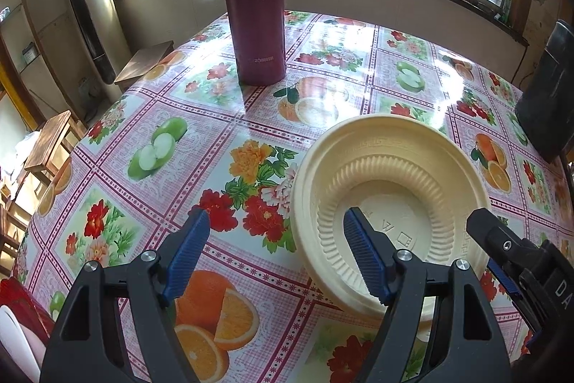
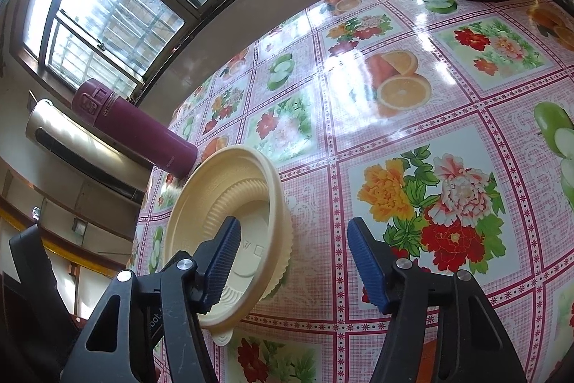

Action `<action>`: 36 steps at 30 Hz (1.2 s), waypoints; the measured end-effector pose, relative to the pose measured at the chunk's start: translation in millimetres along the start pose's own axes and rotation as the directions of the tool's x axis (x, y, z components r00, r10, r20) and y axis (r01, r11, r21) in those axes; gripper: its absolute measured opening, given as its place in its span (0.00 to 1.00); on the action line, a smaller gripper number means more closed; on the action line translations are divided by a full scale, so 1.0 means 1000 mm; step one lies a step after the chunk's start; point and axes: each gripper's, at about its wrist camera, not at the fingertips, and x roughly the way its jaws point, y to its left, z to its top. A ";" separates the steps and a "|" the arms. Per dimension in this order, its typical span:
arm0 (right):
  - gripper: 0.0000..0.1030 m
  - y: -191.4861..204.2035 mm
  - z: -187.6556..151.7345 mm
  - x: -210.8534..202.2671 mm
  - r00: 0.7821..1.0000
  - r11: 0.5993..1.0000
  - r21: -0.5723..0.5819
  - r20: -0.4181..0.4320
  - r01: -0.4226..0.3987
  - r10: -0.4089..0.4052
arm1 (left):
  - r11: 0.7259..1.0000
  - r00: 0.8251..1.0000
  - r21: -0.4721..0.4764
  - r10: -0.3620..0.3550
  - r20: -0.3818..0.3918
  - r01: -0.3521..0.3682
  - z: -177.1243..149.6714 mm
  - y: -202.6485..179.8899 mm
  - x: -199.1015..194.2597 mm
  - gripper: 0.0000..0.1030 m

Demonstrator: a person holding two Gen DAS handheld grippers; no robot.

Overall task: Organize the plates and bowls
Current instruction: 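Close the left tool on the beige bowl rim while the right tool closes beside it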

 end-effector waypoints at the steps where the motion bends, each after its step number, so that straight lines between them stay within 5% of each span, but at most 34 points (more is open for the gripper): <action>1: 0.61 0.000 0.000 0.000 1.000 1.000 0.000 0.002 0.002 -0.002 | 1.000 1.000 0.000 0.000 0.001 0.000 0.000 0.000 0.000 0.75; 36: 0.61 0.001 -0.003 0.004 1.000 1.000 -0.012 0.006 0.026 -0.026 | 0.999 0.999 0.004 -0.042 0.012 0.042 -0.005 -0.008 0.005 0.75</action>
